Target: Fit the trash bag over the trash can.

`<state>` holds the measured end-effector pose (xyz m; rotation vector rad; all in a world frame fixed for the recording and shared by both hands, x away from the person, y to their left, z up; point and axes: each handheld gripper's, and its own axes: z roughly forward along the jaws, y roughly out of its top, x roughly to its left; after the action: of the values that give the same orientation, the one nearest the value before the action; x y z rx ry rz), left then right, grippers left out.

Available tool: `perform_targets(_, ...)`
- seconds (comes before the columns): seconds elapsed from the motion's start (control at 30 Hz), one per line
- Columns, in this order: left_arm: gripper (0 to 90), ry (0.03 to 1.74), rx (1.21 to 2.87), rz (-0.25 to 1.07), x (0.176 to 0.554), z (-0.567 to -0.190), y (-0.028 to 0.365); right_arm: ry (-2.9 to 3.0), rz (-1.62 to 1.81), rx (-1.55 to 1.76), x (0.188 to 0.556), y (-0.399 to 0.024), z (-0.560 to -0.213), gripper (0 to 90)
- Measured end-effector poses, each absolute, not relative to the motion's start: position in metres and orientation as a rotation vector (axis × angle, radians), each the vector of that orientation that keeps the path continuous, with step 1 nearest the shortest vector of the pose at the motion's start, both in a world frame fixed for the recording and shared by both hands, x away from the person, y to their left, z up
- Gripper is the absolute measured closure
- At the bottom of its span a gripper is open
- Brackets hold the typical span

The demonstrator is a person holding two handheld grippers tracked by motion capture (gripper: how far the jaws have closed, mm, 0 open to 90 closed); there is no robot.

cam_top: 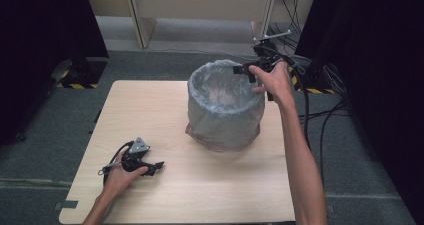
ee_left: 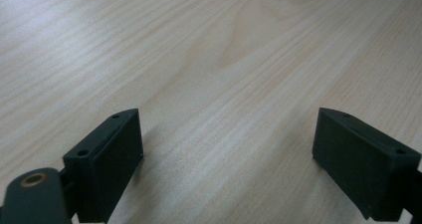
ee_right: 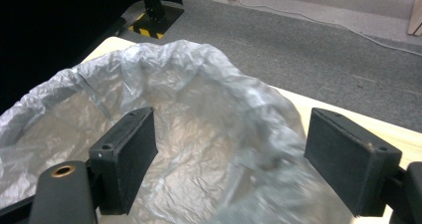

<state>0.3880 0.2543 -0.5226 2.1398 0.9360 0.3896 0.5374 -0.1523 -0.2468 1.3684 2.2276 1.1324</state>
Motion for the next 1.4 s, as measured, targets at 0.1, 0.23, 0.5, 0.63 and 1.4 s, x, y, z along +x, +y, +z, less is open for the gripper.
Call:
perform_targets(0.1,11.3,0.936,2.140,0.390,0.388,-0.523,0.254,2.193,1.178,1.368,0.532,-0.163,-0.242,20.7)
perform_targets(0.23,11.3,0.936,2.140,0.390,0.388,-0.523,0.254,2.159,1.161,1.372,0.527,-0.178,-0.239,20.7)
perform_targets(0.5,11.3,0.936,2.140,0.389,0.388,-0.523,0.254,2.093,1.180,1.437,0.525,-0.210,-0.252,20.8)
perform_targets(0.63,11.3,0.936,2.140,0.389,0.388,-0.523,0.254,2.060,1.203,1.452,0.524,-0.221,-0.255,20.8)
perform_targets(1.4,11.1,0.935,2.140,0.390,0.388,-0.523,0.254,1.960,1.234,1.508,0.524,-0.257,-0.296,19.7)
